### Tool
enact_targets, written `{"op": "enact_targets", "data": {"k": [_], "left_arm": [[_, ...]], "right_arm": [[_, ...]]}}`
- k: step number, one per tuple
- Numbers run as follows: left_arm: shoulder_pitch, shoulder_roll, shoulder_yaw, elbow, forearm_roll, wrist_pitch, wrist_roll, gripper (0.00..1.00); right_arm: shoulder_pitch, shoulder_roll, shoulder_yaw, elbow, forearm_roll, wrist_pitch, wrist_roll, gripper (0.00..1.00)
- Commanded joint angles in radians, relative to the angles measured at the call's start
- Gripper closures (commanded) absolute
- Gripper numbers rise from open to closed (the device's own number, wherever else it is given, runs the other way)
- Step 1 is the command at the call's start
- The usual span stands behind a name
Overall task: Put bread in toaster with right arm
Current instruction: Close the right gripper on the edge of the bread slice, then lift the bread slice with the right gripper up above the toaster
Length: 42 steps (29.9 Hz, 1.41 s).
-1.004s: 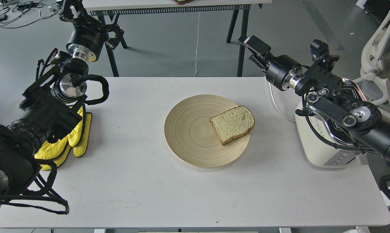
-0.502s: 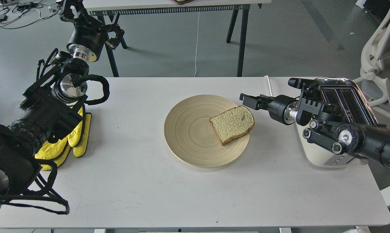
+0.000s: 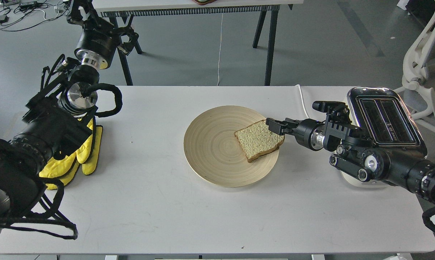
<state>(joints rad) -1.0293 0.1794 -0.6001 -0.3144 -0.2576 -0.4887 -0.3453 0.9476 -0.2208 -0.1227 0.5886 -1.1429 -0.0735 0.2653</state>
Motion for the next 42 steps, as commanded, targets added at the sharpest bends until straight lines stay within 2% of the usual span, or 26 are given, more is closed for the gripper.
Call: {"op": "enact_targets", "data": {"k": [1,4,15,22,28,42], "left_arm": [[0.0,0.0,-0.001,0.0,-0.002,0.0,-0.001,0.0],[0.0,-0.001,-0.001,-0.002,-0.002,0.0,-0.001,0.0],[0.0,-0.001,-0.001,0.0,-0.002,0.0,-0.001,0.0],[0.0,-0.001,-0.001,0.0,-0.002,0.0,-0.001,0.0],[-0.002,-0.001,-0.001,0.0,-0.002,0.0,-0.001,0.0],[0.0,-0.001,-0.003,-0.002,-0.002,0.0,-0.001,0.0]], "right_arm": [[-0.006,0.027,0.0,-0.027,0.003,0.009,-0.001,0.32],[-0.007,0.028,0.0,-0.032,0.003,0.009,-0.008,0.35],[-0.033,0.054,0.008,-0.079,0.02,0.009,-0.014,0.37],[-0.033,0.064,0.012,-0.079,0.02,0.011,-0.017,0.55],[-0.029,0.064,0.012,-0.079,0.02,0.009,-0.023,0.74],[-0.02,0.063,0.014,-0.067,0.022,0.009,-0.023,0.99]]}}
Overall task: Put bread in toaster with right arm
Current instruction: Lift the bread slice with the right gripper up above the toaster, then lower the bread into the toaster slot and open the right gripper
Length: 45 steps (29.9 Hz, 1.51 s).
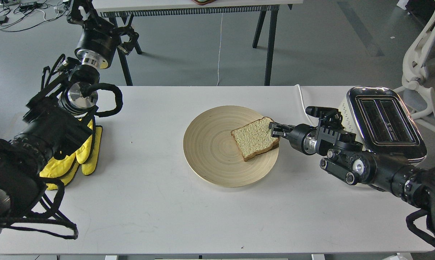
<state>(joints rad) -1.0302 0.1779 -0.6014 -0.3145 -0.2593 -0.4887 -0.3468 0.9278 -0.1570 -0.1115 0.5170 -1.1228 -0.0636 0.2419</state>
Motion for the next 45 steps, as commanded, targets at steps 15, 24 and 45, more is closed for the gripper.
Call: {"op": "enact_targets", "data": {"k": [15,24,45], "left_arm": [[0.001,-0.002,-0.001,0.0,0.0,0.0,0.0,0.0],[0.001,-0.002,-0.001,0.0,-0.001,0.0,0.0,0.0],[0.001,-0.003,-0.001,0.0,0.0,0.0,0.0,0.0]], "right_arm": [[0.143,-0.104,0.088,0.078,0.009,-0.013,-0.018,1.0],[0.321,-0.433,0.084,0.398,0.006,-0.002,-0.159,1.0],[0.427,-1.081,0.012,0.914,-0.153,0.203,-0.242,1.0]]}}
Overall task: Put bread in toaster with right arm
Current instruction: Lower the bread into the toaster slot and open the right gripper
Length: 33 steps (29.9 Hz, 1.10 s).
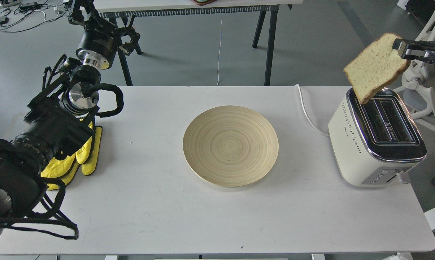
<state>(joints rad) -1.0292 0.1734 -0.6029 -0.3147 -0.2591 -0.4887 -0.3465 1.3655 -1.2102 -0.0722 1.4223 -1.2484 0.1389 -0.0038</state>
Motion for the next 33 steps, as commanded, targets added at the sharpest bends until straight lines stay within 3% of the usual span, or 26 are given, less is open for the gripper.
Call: {"op": "enact_targets", "data": {"k": [1,21,24,27,30,32,33], "left_arm": [[0.0,0.001,0.0,0.0,0.0,0.0,0.0,0.0],[0.0,0.0,0.0,0.0,0.0,0.0,0.0,0.0],[0.0,0.0,0.0,0.0,0.0,0.0,0.0,0.0],[0.0,0.0,0.0,0.0,0.0,0.0,0.0,0.0],[0.0,0.0,0.0,0.0,0.0,0.0,0.0,0.0],[0.0,0.0,0.0,0.0,0.0,0.0,0.0,0.0],[0.0,0.0,0.0,0.0,0.0,0.0,0.0,0.0]], "right_arm": [[-0.014,-0.031,-0.035,0.01,-0.029,0.001,0.004,1.0],[-0.101,-0.025,-0.058,-0.023,-0.051,-0.015,-0.002,1.0],[-0.111,-0.011,-0.058,-0.023,-0.051,-0.018,-0.004,0.95],[-0.117,0.001,-0.058,-0.025,-0.051,-0.024,-0.004,0.83],[-0.117,0.003,-0.057,-0.025,-0.051,-0.031,-0.004,0.6],[-0.117,0.004,-0.052,-0.025,-0.048,-0.033,-0.004,0.26],[-0.117,0.008,-0.047,-0.025,-0.045,-0.038,-0.004,0.0]]}}
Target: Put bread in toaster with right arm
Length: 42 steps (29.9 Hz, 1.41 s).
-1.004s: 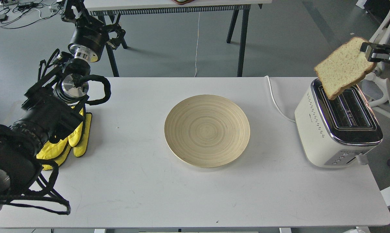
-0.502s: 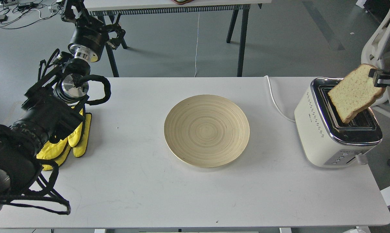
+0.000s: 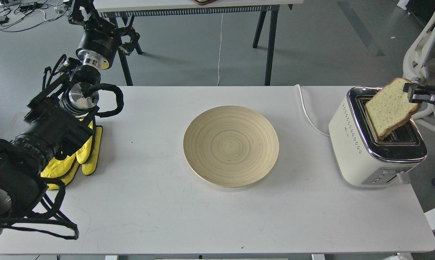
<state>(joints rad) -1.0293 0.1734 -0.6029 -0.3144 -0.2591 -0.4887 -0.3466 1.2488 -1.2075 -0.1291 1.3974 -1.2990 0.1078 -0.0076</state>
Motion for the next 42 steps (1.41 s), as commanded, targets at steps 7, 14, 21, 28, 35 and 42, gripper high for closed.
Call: {"op": "enact_targets", "data": {"k": [7,14,21,28,35,42], "left_arm": [[0.0,0.0,0.0,-0.002,-0.002,0.0,0.0,0.0],[0.0,-0.002,0.0,0.0,-0.002,0.0,0.0,0.0],[0.0,-0.002,0.002,0.0,0.0,0.0,0.0,0.0],[0.0,-0.002,0.002,-0.002,-0.002,0.0,0.0,0.0],[0.0,-0.002,0.0,0.0,-0.002,0.0,0.0,0.0],[0.0,-0.002,0.0,-0.002,-0.003,0.0,0.0,0.0]], "right_arm": [[0.001,0.016,0.063,0.0,0.027,-0.043,0.003,0.01],[0.001,0.048,0.232,-0.02,0.298,-0.043,0.014,0.01],[0.001,0.215,0.368,-0.138,0.717,-0.042,0.029,0.01],[-0.022,0.446,0.382,-0.394,1.078,-0.034,0.21,0.0],[-0.124,0.621,0.57,-0.57,1.395,-0.023,0.267,0.0],[-0.313,0.766,0.891,-0.664,1.408,0.113,0.261,0.0]]}}
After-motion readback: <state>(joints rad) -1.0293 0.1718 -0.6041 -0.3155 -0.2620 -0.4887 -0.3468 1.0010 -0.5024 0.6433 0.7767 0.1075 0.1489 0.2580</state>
